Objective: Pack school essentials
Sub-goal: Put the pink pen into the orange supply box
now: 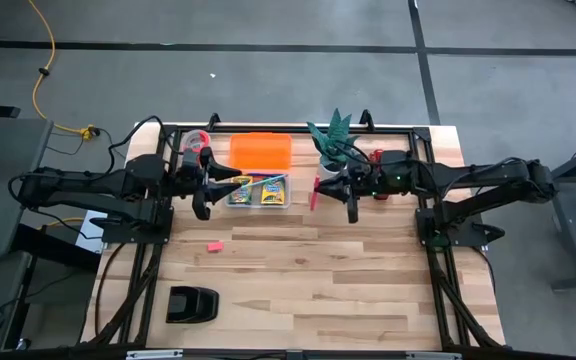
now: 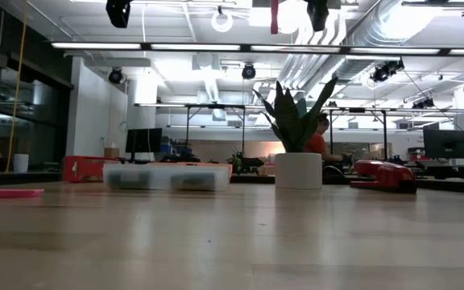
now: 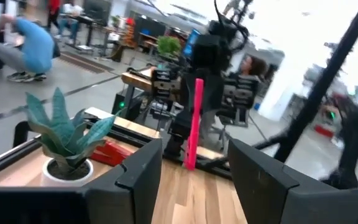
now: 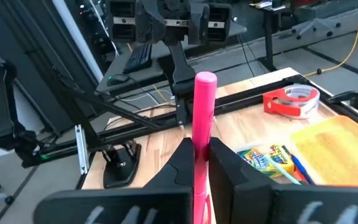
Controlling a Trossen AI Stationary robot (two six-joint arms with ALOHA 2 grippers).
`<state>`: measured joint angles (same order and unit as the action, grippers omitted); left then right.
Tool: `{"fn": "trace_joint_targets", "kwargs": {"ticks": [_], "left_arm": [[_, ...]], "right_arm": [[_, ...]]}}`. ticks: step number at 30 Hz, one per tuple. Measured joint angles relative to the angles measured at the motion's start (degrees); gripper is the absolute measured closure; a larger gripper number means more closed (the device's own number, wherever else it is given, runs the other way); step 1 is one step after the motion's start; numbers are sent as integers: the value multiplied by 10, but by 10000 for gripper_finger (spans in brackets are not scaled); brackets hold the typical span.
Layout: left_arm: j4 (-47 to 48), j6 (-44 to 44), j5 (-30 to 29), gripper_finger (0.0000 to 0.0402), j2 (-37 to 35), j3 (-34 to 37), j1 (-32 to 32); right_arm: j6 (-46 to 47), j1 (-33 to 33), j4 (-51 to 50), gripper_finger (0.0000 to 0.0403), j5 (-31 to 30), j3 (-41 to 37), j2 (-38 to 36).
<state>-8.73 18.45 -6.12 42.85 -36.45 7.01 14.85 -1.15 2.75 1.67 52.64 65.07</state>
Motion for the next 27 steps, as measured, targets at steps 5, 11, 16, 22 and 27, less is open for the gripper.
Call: {"fn": "trace_joint_targets", "kwargs": {"ticks": [5,11,16,22,27], "left_arm": [[-22,44,-35,229,41,-1,3],[-22,50,40,229,137,-24,0],[-52,33,44,229,222,-56,0],[-60,26,45,229,267,-79,1],[-127,24,71,229,281,-81,0]], "right_arm": [[5,0,-4,402,0,17,54],[-14,0,-1,402,16,94,157],[-32,-4,-2,402,46,161,212],[-34,-12,4,402,59,187,220],[-29,-19,2,402,60,189,218]]}}
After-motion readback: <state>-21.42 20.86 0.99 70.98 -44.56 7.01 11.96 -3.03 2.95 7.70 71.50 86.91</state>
